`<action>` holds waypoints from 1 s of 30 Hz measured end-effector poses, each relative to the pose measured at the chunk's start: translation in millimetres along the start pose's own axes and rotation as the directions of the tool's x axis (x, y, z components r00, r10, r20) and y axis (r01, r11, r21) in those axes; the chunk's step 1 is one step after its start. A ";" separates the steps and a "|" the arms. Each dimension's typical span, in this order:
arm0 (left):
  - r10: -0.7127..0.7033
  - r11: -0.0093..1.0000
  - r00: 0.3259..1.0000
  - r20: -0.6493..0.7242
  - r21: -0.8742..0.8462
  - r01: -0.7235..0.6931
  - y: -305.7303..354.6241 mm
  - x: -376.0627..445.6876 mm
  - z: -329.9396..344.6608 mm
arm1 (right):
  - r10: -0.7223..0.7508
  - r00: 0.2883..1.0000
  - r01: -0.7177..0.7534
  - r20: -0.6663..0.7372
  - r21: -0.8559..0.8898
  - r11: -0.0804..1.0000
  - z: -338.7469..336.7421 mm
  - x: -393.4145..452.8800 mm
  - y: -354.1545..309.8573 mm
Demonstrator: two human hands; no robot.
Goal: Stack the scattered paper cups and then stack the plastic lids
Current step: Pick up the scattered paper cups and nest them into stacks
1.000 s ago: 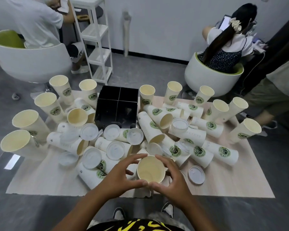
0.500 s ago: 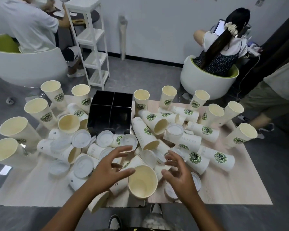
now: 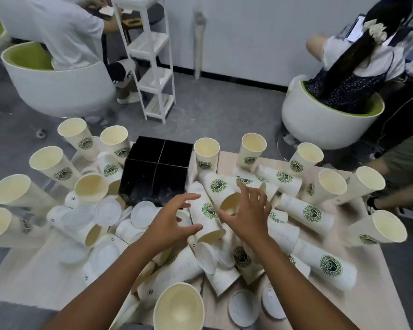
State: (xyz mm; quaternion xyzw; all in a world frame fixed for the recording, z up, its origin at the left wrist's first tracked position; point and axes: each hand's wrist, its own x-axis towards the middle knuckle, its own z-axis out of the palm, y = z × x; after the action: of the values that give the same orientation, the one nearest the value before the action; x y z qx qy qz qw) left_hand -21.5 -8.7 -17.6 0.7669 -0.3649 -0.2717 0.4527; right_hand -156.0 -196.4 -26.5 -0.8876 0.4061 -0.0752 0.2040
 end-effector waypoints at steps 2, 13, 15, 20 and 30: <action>-0.018 1.000 1.000 0.013 0.004 0.018 -5.0 6.4 5.0 | 0.016 0.997 -0.010 0.074 -0.073 0.997 8.0 12.8 2.1; -0.026 0.982 0.999 0.038 0.190 0.018 -20.8 7.0 24.2 | 0.013 1.000 -0.014 -0.027 -0.053 0.998 14.1 18.0 3.5; -0.025 0.967 0.999 0.047 0.253 0.013 -19.1 7.9 28.1 | -0.006 0.993 0.011 -0.115 0.041 0.999 5.1 9.8 7.0; 0.039 0.913 0.994 0.097 0.402 -0.075 -10.8 12.1 38.3 | -0.084 0.975 0.144 -0.208 0.298 0.944 -21.7 -19.5 19.9; 0.291 0.805 0.956 -0.041 0.550 -0.222 -10.8 1.9 42.9 | -0.125 0.960 0.206 -0.249 0.336 0.919 -43.7 -47.9 40.1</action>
State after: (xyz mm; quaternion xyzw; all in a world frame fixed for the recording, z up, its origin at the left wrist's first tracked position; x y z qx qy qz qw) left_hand -49.1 -28.0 -46.4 0.8217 -0.4983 -0.0463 0.2726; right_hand -228.4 -197.1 -2.4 -0.8528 0.3288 -0.2638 0.3084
